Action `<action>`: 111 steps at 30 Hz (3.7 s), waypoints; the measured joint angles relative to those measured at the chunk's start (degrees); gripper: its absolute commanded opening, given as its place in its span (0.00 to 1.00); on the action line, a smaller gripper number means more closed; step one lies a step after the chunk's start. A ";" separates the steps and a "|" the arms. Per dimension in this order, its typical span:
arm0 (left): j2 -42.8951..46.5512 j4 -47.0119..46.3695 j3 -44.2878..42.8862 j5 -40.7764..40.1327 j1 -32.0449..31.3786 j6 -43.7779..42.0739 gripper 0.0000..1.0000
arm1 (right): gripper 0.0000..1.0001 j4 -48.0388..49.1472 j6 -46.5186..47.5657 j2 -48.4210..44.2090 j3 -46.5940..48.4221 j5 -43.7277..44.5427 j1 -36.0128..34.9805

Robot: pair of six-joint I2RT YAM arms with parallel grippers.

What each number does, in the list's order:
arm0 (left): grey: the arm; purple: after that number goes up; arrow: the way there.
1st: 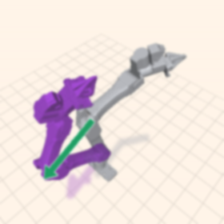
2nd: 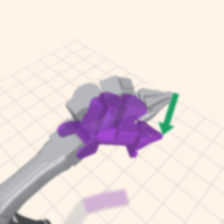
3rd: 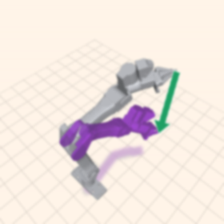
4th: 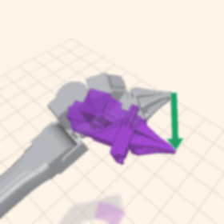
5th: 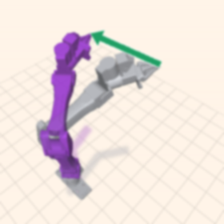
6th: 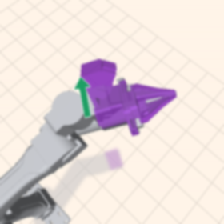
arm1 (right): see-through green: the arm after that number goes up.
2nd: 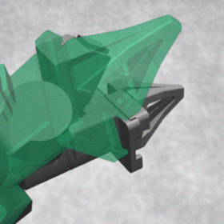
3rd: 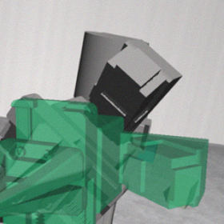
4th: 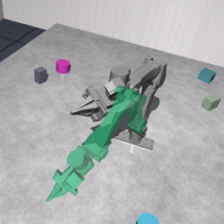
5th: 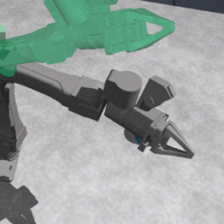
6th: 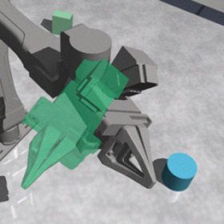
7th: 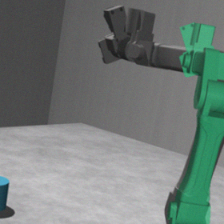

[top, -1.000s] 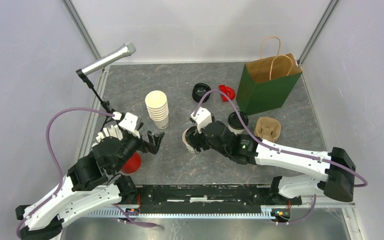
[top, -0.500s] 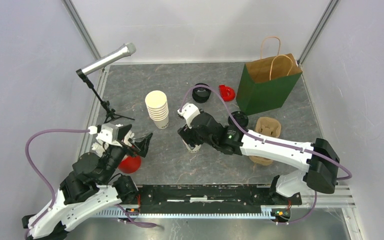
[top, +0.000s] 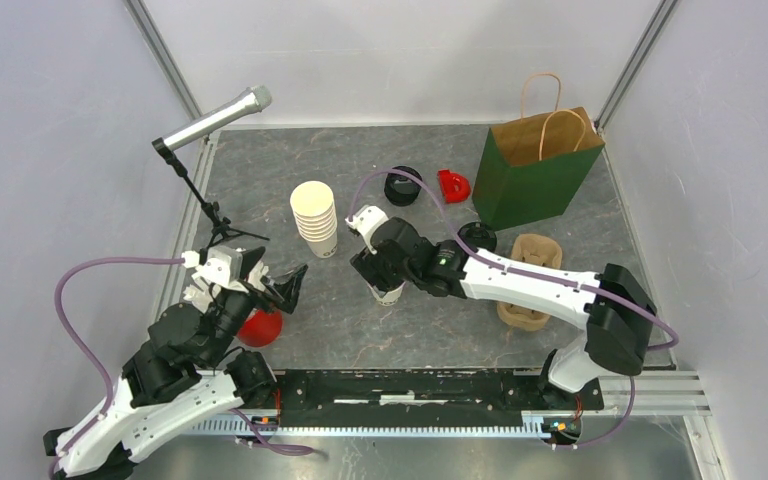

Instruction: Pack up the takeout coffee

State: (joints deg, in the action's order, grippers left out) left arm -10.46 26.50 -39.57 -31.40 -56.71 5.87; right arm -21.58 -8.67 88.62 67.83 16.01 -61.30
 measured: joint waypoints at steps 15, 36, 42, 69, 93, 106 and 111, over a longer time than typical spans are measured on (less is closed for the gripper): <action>-0.02 -0.04 0.00 0.04 0.00 -1.31 1.00 | 0.83 -0.20 0.00 3.17 1.60 -1.97 0.57; -0.04 -0.02 0.00 0.09 0.00 -1.31 1.00 | 0.85 -2.93 0.17 0.22 2.10 -2.60 1.05; -0.07 -0.02 0.00 0.09 0.00 -1.31 1.00 | 0.85 -2.97 0.15 0.26 1.60 -3.61 1.05; -1.57 -0.50 0.11 1.60 0.00 -1.55 1.00 | 0.87 -3.54 0.46 1.53 1.57 -3.06 1.09; -2.43 -0.48 0.11 1.92 0.00 -1.55 1.00 | 0.88 -3.15 0.46 -0.81 -0.76 -4.98 1.09; -2.56 -0.50 0.11 1.97 0.00 -1.55 1.00 | 0.86 -2.64 0.59 -0.76 -1.16 -4.92 1.09; -2.56 -0.50 0.11 1.97 0.00 -1.55 1.00 | 0.87 -2.86 0.63 -0.74 -0.81 -4.92 1.09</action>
State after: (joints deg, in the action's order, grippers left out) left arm -13.02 26.00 -39.46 -29.43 -56.71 4.32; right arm -24.45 -8.03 87.88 67.02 11.09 -60.20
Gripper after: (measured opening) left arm 0.996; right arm 0.865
